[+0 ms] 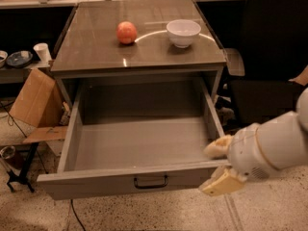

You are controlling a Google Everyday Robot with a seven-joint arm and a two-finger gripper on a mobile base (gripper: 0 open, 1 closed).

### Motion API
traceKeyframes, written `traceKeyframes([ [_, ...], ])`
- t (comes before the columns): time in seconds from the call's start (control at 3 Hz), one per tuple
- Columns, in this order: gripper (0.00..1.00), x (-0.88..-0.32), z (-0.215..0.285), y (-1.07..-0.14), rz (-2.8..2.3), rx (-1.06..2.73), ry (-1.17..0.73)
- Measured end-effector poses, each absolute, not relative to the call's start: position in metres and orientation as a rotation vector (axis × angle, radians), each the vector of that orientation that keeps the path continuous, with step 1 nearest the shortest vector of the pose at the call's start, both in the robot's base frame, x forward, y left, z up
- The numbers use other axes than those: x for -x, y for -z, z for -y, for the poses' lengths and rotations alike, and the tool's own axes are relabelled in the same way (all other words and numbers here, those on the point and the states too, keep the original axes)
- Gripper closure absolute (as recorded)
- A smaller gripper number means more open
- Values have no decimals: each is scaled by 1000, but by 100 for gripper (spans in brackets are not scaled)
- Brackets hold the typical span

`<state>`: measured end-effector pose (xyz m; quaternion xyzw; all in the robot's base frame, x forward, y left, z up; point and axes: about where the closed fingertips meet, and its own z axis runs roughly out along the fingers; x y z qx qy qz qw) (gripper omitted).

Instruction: Close top drawer

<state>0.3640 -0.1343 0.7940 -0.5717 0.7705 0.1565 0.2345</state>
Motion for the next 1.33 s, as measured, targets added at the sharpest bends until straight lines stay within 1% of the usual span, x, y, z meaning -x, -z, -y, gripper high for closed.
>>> traceKeyframes([
  [0.33, 63, -356, 117, -748, -2122, 1552, -549],
  [0.67, 87, -359, 99, -715, -2122, 1577, -614],
  [1.0, 100, -370, 90, -683, -2138, 1601, -637],
  [1.33, 100, -378, 112, -646, -2206, 1612, -618],
])
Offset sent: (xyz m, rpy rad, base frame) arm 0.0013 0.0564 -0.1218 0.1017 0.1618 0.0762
